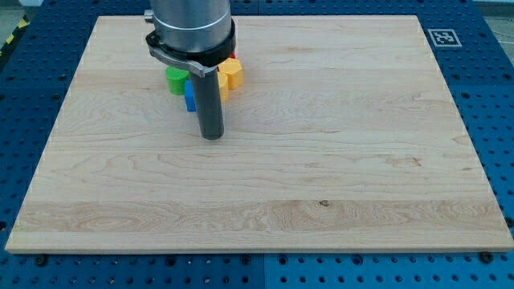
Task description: Push the blue triangle into the group of blocks
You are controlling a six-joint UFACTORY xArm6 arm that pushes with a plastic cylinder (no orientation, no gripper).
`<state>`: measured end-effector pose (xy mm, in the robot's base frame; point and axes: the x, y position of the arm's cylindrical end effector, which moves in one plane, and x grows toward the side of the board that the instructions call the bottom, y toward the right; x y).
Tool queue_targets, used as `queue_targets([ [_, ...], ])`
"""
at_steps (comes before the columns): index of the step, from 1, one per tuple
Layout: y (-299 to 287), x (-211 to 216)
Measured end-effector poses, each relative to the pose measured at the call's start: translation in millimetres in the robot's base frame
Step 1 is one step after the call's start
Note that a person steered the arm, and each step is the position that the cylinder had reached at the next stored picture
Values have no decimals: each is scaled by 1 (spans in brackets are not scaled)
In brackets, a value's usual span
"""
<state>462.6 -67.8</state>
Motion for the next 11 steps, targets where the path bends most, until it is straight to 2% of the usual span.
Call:
queue_targets([
  [8,11,-50],
  [10,63,-46],
  [11,74,-64],
])
